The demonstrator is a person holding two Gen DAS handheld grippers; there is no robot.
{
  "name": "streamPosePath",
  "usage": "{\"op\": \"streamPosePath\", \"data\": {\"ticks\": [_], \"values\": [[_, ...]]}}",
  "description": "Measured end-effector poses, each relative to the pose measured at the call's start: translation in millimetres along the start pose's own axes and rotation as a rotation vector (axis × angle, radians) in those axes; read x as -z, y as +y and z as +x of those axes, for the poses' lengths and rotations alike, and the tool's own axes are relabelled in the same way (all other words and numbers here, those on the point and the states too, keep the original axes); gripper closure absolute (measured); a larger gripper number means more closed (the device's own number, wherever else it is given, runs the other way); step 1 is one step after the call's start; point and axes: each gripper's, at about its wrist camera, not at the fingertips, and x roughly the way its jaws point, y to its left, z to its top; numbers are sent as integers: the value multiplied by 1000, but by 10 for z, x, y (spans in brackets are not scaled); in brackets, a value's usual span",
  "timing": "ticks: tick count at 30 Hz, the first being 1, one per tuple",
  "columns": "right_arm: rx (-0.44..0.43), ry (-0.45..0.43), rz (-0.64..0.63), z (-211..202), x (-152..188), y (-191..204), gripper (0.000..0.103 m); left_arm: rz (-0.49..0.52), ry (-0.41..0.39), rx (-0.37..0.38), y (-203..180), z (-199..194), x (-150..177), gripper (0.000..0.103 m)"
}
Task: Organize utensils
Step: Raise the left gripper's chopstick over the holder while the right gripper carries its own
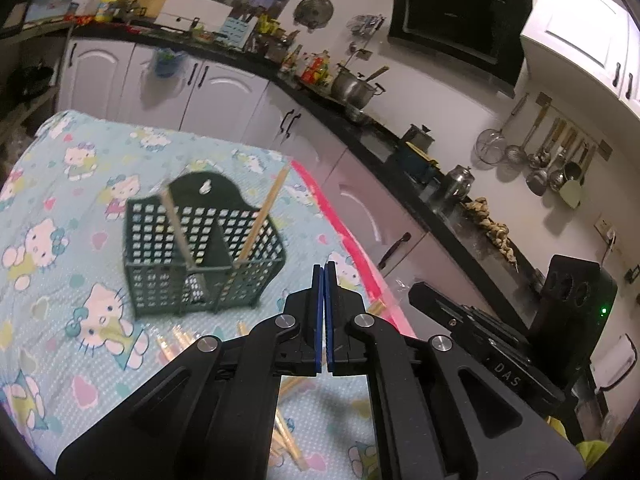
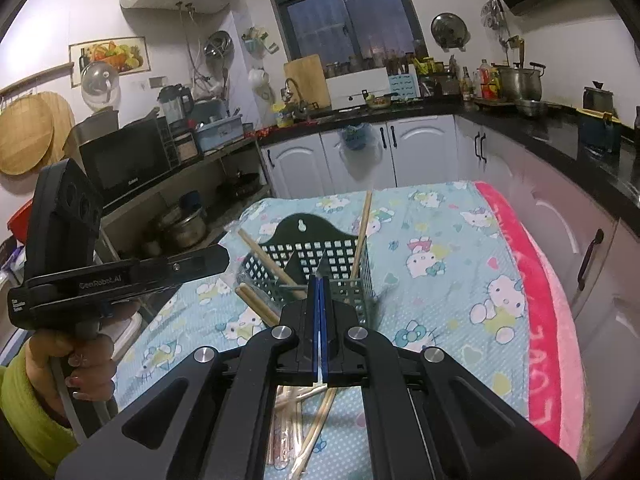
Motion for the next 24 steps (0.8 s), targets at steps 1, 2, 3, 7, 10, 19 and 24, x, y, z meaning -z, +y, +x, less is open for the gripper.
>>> {"op": "streamPosePath", "data": {"ticks": [1, 2, 3, 7, 10, 19, 24], "values": [[1, -4, 0, -9, -16, -1, 102, 5, -2, 3, -28, 0, -19, 103], [4, -10, 0, -23, -35, -3, 102, 13, -4, 6, -66, 2, -49, 103], [3, -14, 2, -34, -52, -8, 102, 19, -6, 8, -96, 3, -71, 103], [3, -35, -4, -84, -128, 4, 102, 39, -17, 17, -196, -7, -157, 103], [1, -54, -9, -128, -199, 24, 102, 52, -28, 25, -259, -34, -231, 103], [-15, -106, -47, -202, -474, 136, 102, 80, -81, 24, -429, -216, -554, 103], [-39, -132, -57, -191, -684, 203, 102, 96, -126, 15, -475, -370, -749, 103]]}}
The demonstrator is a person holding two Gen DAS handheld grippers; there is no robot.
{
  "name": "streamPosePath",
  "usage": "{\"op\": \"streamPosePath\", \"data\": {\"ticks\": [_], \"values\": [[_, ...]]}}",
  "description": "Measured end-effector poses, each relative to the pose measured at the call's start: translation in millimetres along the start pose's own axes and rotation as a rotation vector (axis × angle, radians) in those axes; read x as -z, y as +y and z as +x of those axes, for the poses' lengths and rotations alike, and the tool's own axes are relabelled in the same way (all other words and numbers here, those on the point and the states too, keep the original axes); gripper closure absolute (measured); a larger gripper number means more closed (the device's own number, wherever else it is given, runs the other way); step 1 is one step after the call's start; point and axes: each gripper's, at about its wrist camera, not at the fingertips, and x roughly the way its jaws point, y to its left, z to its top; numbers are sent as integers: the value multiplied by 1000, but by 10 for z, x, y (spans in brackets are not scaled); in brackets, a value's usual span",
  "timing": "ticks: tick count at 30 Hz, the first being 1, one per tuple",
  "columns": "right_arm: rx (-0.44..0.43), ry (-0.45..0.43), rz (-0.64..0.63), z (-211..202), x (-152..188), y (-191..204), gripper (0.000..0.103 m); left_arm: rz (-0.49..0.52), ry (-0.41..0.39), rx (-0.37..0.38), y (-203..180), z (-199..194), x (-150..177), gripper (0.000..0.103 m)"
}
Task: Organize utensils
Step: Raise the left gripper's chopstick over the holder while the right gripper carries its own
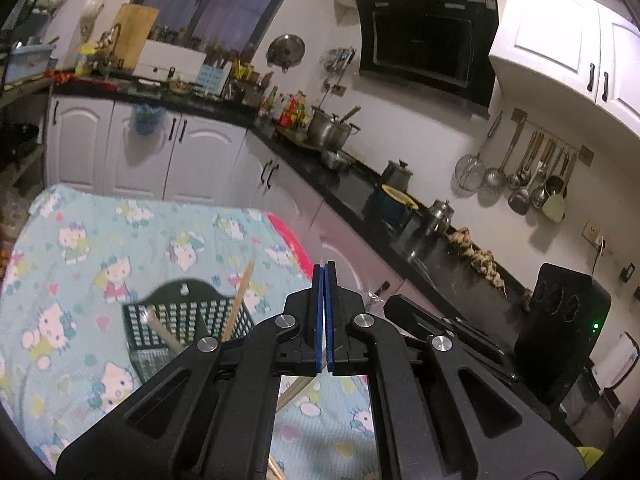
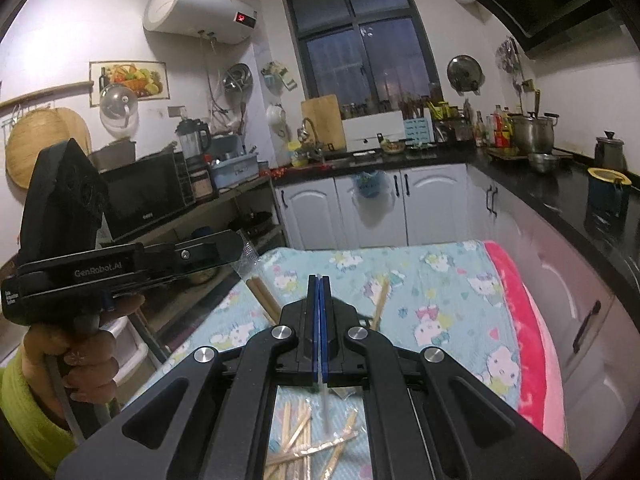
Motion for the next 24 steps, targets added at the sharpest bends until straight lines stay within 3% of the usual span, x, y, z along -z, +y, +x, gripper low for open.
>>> {"op": "streamPosePath", "data": {"ticks": [15, 24], "values": [[11, -96, -38, 158, -677, 31, 102, 40, -97, -46, 44, -78, -481, 103], [-17, -100, -12, 371, -937, -37, 102, 28, -89, -53, 133, 42, -613, 103]]}}
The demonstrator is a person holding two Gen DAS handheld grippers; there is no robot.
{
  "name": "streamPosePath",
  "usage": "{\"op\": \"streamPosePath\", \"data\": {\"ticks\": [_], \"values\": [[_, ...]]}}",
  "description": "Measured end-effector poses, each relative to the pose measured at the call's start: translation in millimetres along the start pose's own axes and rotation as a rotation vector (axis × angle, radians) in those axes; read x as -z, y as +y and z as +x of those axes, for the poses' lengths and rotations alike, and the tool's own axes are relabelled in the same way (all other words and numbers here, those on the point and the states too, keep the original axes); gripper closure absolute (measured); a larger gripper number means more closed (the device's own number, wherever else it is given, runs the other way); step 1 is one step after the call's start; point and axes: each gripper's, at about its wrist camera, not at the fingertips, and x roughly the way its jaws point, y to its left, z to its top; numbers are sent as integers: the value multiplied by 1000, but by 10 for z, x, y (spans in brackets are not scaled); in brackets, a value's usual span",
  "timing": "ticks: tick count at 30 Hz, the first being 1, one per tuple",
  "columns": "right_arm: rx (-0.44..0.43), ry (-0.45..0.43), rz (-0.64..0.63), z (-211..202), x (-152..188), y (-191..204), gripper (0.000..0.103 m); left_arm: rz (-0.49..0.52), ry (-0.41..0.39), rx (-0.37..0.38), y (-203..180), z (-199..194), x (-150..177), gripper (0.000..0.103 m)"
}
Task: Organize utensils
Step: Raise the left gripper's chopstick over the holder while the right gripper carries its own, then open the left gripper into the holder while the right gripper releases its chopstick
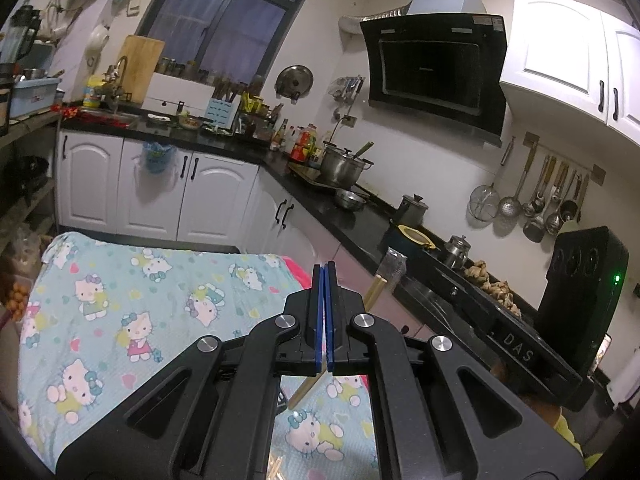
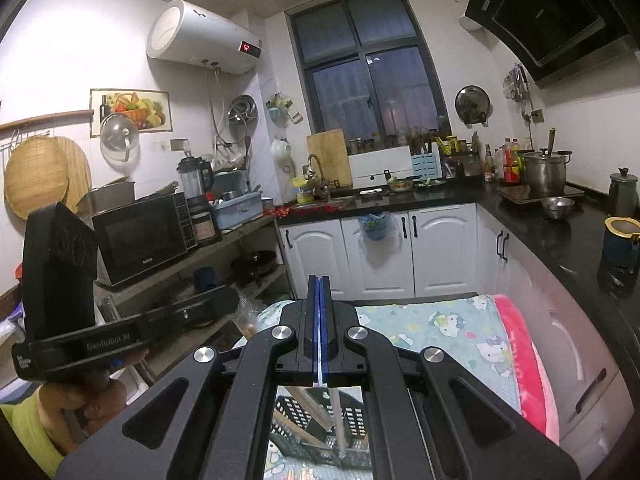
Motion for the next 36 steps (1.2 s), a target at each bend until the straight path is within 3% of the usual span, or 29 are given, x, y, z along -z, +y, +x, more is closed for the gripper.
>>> {"op": "streamPosePath", "data": {"ticks": [14, 24, 32, 33, 34, 35, 36], "values": [[18, 52, -4, 395, 104, -13, 102, -2, 27, -51, 198, 203, 79, 103], [38, 88, 30, 629, 288, -153, 102, -33, 61, -45, 359, 368, 262, 103], [82, 177, 60, 861, 516, -294, 101, -62, 125, -82, 555, 564, 471, 103], [87, 193, 68, 889, 554, -314, 99, -65, 136, -84, 578, 586, 493, 103], [101, 222, 79, 927, 605, -343, 83, -72, 148, -92, 609, 605, 522, 103], [115, 244, 91, 942, 646, -366, 58, -81, 163, -104, 647, 618, 551, 97], [122, 254, 109, 934, 686, -392, 54, -87, 167, -109, 670, 613, 572, 80]]}}
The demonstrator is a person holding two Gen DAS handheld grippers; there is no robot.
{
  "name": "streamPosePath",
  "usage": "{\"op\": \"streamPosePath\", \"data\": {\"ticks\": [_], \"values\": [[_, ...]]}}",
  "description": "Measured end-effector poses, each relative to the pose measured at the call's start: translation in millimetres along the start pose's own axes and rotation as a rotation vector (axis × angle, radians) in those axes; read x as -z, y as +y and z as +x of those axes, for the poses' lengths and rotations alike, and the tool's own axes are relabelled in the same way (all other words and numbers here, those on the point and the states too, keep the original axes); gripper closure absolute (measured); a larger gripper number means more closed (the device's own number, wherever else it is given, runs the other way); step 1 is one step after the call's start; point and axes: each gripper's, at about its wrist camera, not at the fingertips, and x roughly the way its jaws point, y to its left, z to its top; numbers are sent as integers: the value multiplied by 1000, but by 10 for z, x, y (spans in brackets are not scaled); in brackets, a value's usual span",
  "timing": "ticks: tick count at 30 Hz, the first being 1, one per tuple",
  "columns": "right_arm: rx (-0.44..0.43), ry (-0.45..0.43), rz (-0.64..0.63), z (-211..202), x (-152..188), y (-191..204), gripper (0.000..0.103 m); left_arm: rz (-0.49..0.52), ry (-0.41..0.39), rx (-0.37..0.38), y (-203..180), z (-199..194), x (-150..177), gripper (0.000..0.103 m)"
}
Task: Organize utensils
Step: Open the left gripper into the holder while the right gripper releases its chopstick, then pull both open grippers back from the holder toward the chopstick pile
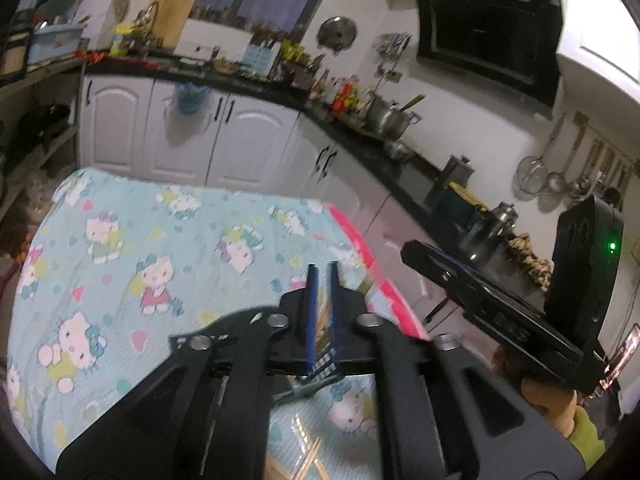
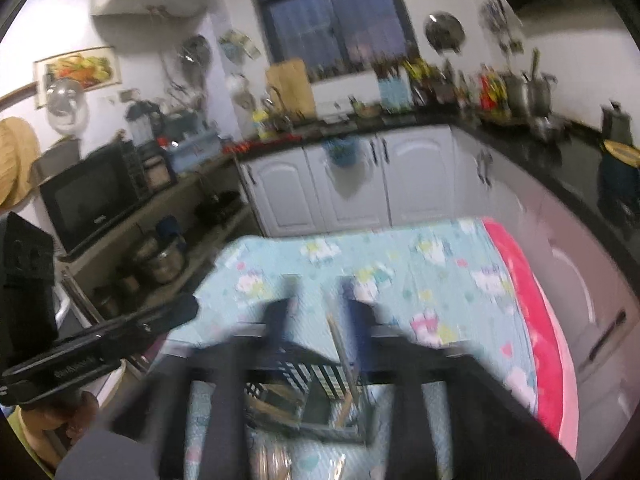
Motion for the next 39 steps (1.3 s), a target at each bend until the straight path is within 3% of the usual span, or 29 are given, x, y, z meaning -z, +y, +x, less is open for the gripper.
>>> {"op": "streamPosePath", "data": {"ticks": [2, 4, 6, 9, 12, 20, 39], "values": [[-15, -3, 38, -35, 74, -59, 54, -12, -8, -12, 50, -36, 41, 63], [-7, -4, 53, -83, 122, -95, 52, -15, -20, -25, 69, -96, 66, 59], [-11, -11, 66, -151, 160, -126, 48, -23, -39, -38, 85, -178, 76, 38], [2, -20, 73, -256, 209, -162, 44, -27, -77, -51, 92, -315, 73, 22], [10, -32, 67, -367, 252, -173, 41, -31, -115, -53, 99, -475, 89, 13], [17, -65, 43, -652, 367, -194, 33, -38, -165, -67, 121, -774, 145, 11], [-4, -75, -14, -953, 662, -13, 26, -2, -182, -88, 87, -1138, 516, 11]]}}
